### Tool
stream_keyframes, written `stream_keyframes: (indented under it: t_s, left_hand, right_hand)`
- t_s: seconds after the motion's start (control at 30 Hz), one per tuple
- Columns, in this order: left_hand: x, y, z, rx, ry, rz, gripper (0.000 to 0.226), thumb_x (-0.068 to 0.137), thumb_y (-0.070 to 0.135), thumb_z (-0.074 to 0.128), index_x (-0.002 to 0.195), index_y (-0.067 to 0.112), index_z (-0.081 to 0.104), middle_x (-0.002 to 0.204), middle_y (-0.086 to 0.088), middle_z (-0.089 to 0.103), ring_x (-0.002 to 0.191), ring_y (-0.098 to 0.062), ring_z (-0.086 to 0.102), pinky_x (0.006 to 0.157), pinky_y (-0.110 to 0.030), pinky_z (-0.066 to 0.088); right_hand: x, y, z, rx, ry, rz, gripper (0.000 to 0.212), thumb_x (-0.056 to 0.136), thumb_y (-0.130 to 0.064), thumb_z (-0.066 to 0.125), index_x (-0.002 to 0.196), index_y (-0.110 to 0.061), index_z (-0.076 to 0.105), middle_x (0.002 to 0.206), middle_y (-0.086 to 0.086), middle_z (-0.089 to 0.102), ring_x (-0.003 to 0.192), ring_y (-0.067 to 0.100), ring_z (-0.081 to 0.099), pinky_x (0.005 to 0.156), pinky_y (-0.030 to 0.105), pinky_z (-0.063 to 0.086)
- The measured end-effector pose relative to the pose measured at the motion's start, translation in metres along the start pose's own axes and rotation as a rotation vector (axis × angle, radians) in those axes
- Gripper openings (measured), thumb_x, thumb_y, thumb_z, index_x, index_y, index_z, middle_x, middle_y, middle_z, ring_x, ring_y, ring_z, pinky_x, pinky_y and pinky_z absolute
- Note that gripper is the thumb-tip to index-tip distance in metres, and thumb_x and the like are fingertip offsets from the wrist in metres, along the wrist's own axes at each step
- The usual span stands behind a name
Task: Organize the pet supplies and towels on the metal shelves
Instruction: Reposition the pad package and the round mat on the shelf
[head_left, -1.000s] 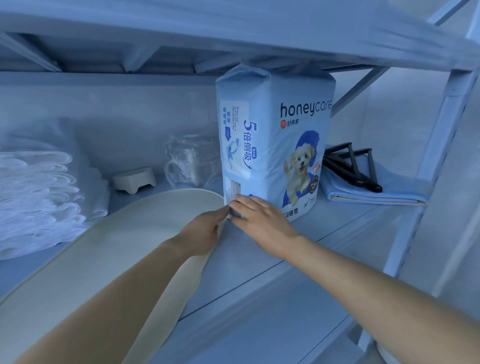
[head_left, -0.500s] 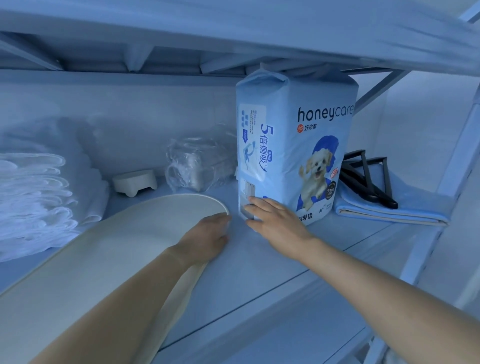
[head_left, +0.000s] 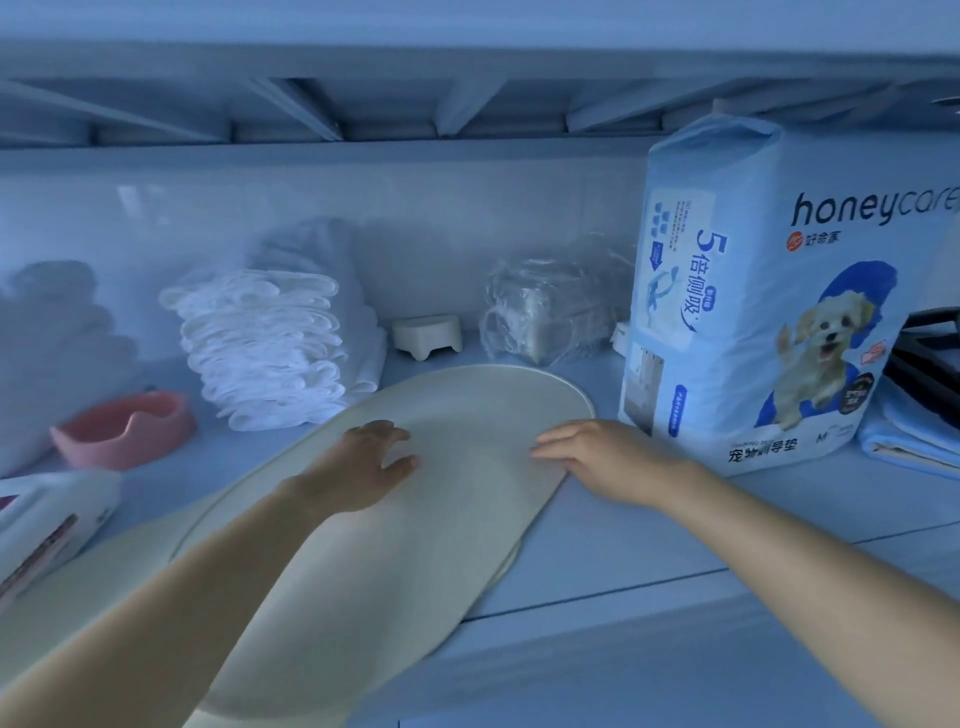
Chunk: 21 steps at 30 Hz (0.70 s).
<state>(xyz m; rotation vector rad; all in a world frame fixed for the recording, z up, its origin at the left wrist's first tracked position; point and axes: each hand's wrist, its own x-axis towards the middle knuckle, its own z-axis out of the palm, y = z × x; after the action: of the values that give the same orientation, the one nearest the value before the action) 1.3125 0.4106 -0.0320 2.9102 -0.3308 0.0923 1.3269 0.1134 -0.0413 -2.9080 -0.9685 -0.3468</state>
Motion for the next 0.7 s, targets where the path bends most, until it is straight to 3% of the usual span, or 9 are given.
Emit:
stream_keyframes:
  t_s: [0.2,0.3,0.4,0.5,0.6,0.7]
  left_hand:
    - [-0.032,-0.037,-0.010,0.034,0.019,-0.148,0.057,0.084,0.062,0.039,0.127,0.026,0.052,0.138,0.005,0.045,0.128,-0.022,0.042,0.107,-0.036,0.034]
    - [-0.052,-0.021,-0.012,0.040,0.022,-0.105,0.045,0.090,0.049,0.049,0.130,0.028,0.050,0.141,0.007,0.041,0.128,-0.017,0.041,0.107,-0.028,0.031]
    - [-0.073,0.008,-0.009,-0.011,0.009,0.000,0.036,0.091,0.042,0.052,0.125,0.031,0.053,0.135,0.011,0.046,0.100,-0.004,0.047,0.090,-0.014,0.029]
    - [-0.088,0.030,-0.003,-0.050,-0.008,0.043,0.036,0.090,0.045,0.052,0.124,0.033,0.053,0.131,0.016,0.048,0.084,-0.001,0.039,0.084,-0.013,0.029]
    - [-0.097,0.045,0.001,-0.101,-0.008,0.042,0.037,0.085,0.053,0.055,0.119,0.036,0.055,0.128,0.017,0.049,0.095,-0.003,0.048,0.088,-0.019,0.036]
    - [-0.105,0.058,0.004,-0.111,0.002,0.008,0.042,0.080,0.060,0.058,0.116,0.039,0.056,0.126,0.019,0.050,0.115,-0.006,0.047,0.100,-0.028,0.037]
  right_hand:
    - [0.000,-0.019,-0.020,0.138,-0.075,0.013,0.029,0.091,-0.036,0.056,0.119,-0.032,0.063,0.131,-0.016,0.056,0.120,0.004,0.050,0.097,0.017,0.035]
    - [-0.005,-0.024,-0.022,0.292,-0.131,-0.003,0.033,0.083,-0.046,0.065,0.114,-0.036,0.065,0.132,-0.017,0.054,0.121,-0.002,0.048,0.096,0.011,0.031]
    - [-0.012,-0.031,-0.024,0.334,-0.207,-0.066,0.039,0.077,-0.050,0.069,0.114,-0.039,0.064,0.136,-0.021,0.048,0.122,-0.006,0.045,0.100,0.012,0.032]
    - [-0.014,-0.036,-0.021,0.337,-0.172,-0.115,0.031,0.079,-0.048,0.068,0.108,-0.039,0.068,0.133,-0.019,0.052,0.117,-0.006,0.049,0.101,0.013,0.033]
    - [-0.016,-0.039,-0.014,0.384,-0.080,-0.164,0.020,0.082,-0.039,0.068,0.101,-0.033,0.073,0.121,-0.015,0.062,0.106,-0.007,0.056,0.091,0.004,0.036]
    - [-0.017,-0.042,-0.011,0.424,0.059,-0.213,0.014,0.085,-0.029,0.068,0.094,-0.022,0.076,0.103,-0.010,0.071,0.096,0.000,0.062,0.086,0.017,0.046]
